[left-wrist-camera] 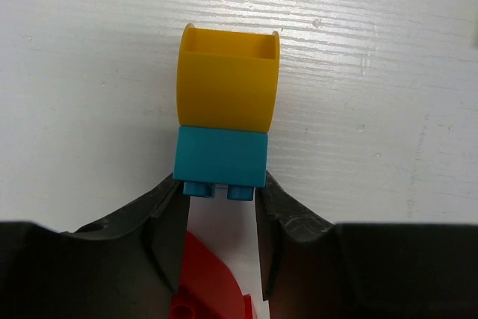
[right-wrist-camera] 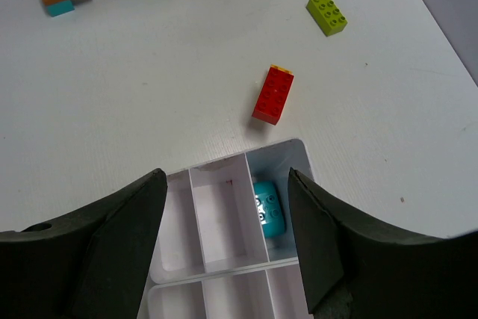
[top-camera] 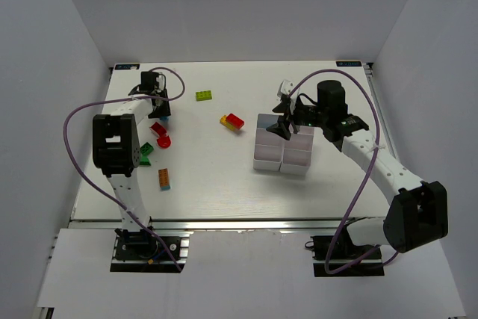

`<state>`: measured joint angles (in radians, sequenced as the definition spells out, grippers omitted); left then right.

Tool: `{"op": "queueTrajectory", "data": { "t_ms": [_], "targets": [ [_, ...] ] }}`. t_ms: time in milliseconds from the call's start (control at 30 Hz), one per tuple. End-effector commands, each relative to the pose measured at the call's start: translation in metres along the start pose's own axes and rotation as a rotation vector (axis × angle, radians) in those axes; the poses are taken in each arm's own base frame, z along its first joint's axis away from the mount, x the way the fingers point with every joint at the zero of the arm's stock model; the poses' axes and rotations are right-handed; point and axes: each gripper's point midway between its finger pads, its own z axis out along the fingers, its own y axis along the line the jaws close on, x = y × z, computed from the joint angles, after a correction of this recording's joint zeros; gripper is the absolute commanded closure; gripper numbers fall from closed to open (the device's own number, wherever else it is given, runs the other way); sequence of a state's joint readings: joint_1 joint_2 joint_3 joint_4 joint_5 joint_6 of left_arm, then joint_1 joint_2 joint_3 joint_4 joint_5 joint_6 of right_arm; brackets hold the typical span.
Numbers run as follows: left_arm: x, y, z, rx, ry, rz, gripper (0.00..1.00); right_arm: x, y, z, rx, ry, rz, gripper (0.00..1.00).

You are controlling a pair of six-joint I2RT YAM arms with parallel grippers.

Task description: Sort the legos into containers by color

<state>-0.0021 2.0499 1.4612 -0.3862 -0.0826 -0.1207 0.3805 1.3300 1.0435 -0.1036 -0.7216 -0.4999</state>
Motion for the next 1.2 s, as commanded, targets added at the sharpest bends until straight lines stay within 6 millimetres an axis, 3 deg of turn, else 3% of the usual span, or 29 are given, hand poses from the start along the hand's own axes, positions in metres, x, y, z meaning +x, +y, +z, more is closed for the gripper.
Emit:
{"op": "queueTrajectory", "data": {
  "t_ms": [0, 200, 267, 300, 367, 500, 533, 600, 633, 667, 733, 767, 800, 867, 933, 1167],
  "targets": [
    [-0.019, 0.001, -0.015, -0.009, -0.057, -0.027, 0.76, -0.019, -0.004, -0.005, 0.012, -0.044, -0.028, 0.29],
    [-0.045, -0.020, -0.053, 0.106, -0.136, -0.117, 0.81, -0.021, -0.006, -0.001, 0.014, -0.052, 0.031, 0.32],
    [-0.043, -0.032, -0.065, 0.176, -0.142, -0.145, 0.82, -0.027, -0.003, 0.000, -0.010, -0.064, 0.064, 0.35],
    [-0.049, -0.041, -0.083, 0.236, -0.164, -0.174, 0.84, -0.025, -0.004, 0.003, -0.019, -0.061, 0.100, 0.37],
    [-0.045, -0.051, -0.098, 0.294, -0.157, -0.203, 0.86, -0.035, -0.001, 0.006, -0.043, -0.077, 0.224, 0.38],
    [-0.047, -0.077, -0.161, 0.487, -0.208, -0.272, 0.90, -0.046, 0.013, 0.019, -0.152, -0.094, 0.458, 0.40],
    [-0.053, -0.090, -0.197, 0.596, -0.251, -0.261, 0.90, -0.053, 0.021, 0.020, -0.198, -0.100, 0.548, 0.40],
    [-0.043, -0.105, -0.224, 0.722, -0.249, -0.305, 0.90, -0.066, 0.022, 0.028, -0.243, -0.134, 0.604, 0.39],
    [-0.047, -0.121, -0.267, 0.869, -0.315, -0.264, 0.90, -0.071, 0.025, 0.030, -0.279, -0.141, 0.646, 0.39],
    [-0.029, -0.127, -0.271, 0.920, -0.285, -0.284, 0.90, -0.080, 0.024, 0.032, -0.306, -0.153, 0.735, 0.38],
    [-0.017, -0.141, -0.304, 1.053, -0.279, -0.334, 0.90, -0.089, 0.023, 0.041, -0.361, -0.154, 0.801, 0.36],
    [-0.017, -0.149, -0.344, 1.171, -0.365, -0.280, 0.90, -0.095, 0.022, 0.041, -0.377, -0.160, 0.853, 0.34],
    [0.001, -0.152, -0.343, 1.211, -0.300, -0.349, 0.90, -0.103, 0.020, 0.043, -0.395, -0.196, 0.822, 0.26],
    [0.014, -0.159, -0.374, 1.312, -0.333, -0.324, 0.90, -0.115, 0.022, 0.043, -0.444, -0.209, 0.809, 0.11],
    [0.034, -0.167, -0.378, 1.349, -0.277, -0.343, 0.90, -0.127, 0.025, 0.043, -0.484, -0.230, 0.797, 0.11],
    [0.059, -0.188, -0.404, 1.446, -0.245, -0.337, 0.90, -0.145, 0.041, 0.047, -0.584, -0.253, 0.795, 0.11]
  ]
}}
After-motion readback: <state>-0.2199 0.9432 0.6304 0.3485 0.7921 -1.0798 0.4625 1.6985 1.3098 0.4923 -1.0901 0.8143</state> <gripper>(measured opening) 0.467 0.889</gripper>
